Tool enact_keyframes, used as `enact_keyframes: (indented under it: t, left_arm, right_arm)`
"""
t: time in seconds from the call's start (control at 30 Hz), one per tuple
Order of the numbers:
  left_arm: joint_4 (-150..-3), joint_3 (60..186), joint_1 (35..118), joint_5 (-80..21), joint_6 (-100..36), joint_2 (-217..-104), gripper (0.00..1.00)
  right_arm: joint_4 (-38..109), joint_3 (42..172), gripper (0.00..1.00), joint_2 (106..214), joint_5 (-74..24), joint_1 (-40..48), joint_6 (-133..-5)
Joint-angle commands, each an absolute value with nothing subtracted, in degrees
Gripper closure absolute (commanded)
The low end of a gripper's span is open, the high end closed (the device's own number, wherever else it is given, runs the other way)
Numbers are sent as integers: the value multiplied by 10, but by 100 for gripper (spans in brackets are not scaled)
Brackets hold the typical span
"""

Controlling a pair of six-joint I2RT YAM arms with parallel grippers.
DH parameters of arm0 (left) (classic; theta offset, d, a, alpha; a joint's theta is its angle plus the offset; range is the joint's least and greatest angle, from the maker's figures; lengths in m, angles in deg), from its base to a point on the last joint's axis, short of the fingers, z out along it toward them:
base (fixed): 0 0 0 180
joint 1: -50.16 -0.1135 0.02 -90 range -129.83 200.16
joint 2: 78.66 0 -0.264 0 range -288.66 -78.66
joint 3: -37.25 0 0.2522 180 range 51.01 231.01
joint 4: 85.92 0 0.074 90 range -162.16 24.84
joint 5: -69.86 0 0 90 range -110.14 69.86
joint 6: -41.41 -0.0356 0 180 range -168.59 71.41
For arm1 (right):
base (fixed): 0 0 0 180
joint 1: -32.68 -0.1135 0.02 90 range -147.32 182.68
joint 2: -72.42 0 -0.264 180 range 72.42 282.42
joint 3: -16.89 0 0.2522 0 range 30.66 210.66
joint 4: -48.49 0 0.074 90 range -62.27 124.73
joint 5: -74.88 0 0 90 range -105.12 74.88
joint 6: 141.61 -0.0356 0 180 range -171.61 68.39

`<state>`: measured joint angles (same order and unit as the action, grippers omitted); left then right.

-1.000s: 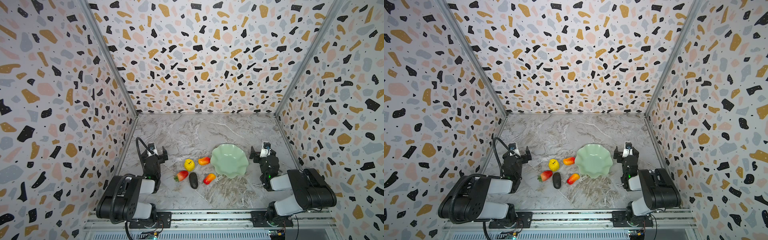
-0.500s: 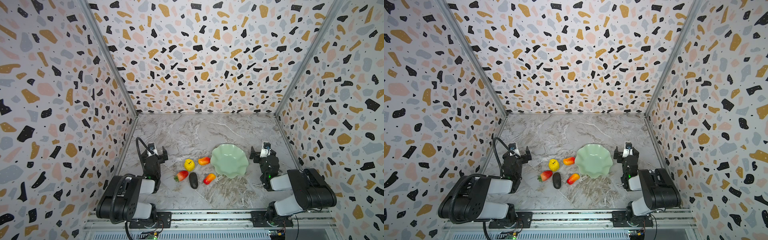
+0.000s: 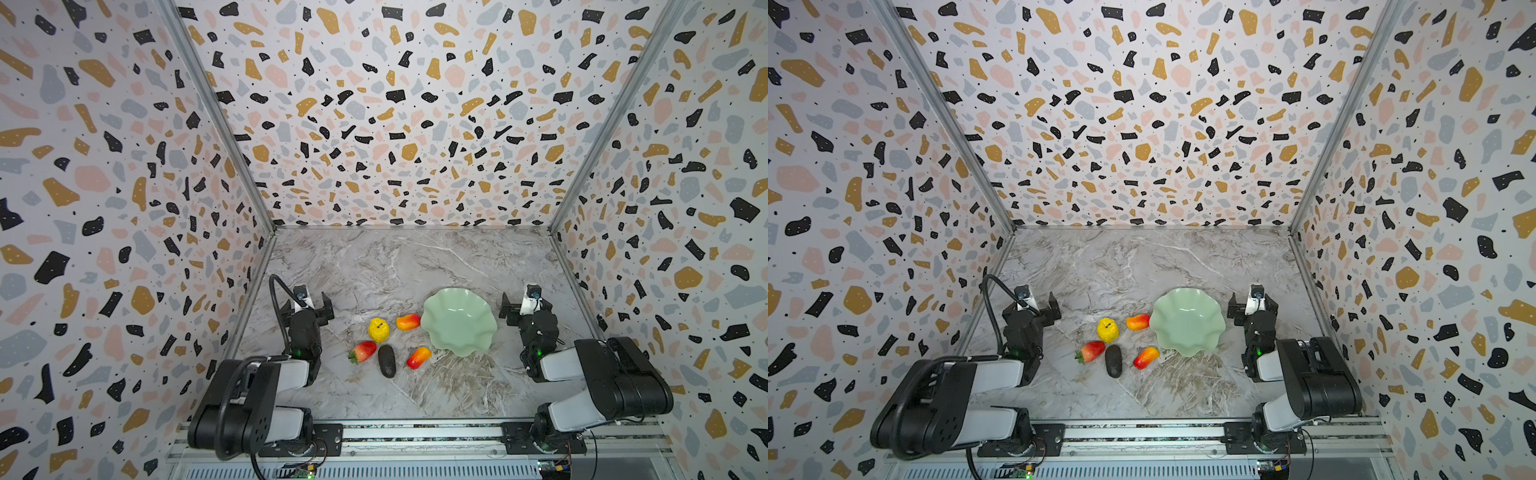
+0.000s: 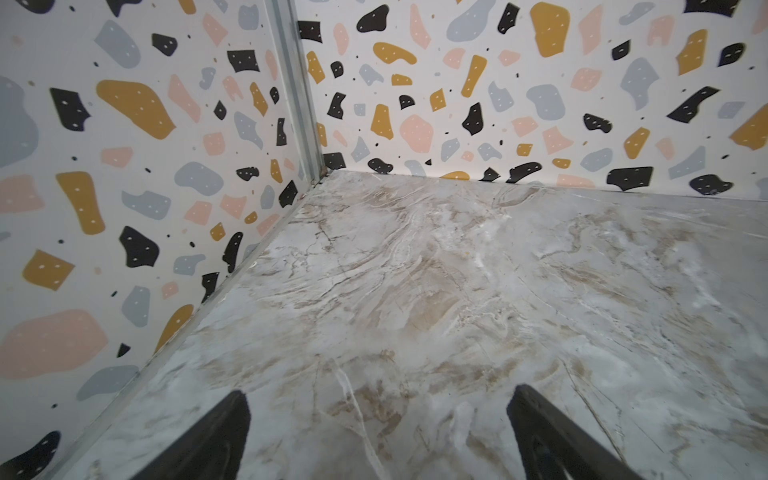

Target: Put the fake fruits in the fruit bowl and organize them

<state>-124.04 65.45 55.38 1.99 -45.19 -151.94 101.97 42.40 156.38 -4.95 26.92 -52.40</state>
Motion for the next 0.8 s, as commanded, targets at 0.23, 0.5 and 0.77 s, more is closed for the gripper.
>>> enact_keyframes:
  t: [0.23,0.5,0.77]
  left_arm:
    - [-738,1013,554,-42,-420,-1369,1]
    - [-404,1263,554,-134,-496,-1450,0]
    - [-294,1391,555,-202,-443,-1456,0]
  right_arm:
    - [510,773,1,1351,-181,157,-566]
    - [182,1014,1,1421,-196,-11,-473]
    - [26,1136,1,1540,-203,-142,-455]
